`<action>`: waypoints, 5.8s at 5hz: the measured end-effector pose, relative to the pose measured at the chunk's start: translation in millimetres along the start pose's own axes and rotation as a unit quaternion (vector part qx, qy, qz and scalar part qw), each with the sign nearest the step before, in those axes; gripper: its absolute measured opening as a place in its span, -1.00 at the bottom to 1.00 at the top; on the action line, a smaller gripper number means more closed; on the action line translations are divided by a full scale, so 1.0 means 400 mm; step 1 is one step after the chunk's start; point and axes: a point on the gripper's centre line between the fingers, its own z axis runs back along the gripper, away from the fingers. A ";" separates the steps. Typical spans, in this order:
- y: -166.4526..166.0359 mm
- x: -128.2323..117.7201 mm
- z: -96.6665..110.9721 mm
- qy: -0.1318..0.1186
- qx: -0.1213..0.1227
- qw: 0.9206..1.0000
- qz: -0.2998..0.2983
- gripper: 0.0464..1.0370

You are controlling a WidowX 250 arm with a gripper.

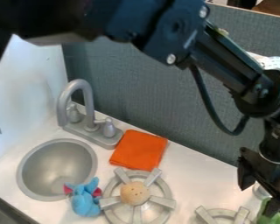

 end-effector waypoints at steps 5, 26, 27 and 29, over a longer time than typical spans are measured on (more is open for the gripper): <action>0.007 0.071 -0.079 0.018 0.022 0.999 0.019 0.94; -0.010 -0.117 -0.055 0.082 0.007 0.997 0.004 -0.39; -0.007 -0.118 -0.056 0.083 0.005 0.996 0.010 0.21; 0.021 -0.127 0.054 0.027 0.041 0.998 0.043 0.93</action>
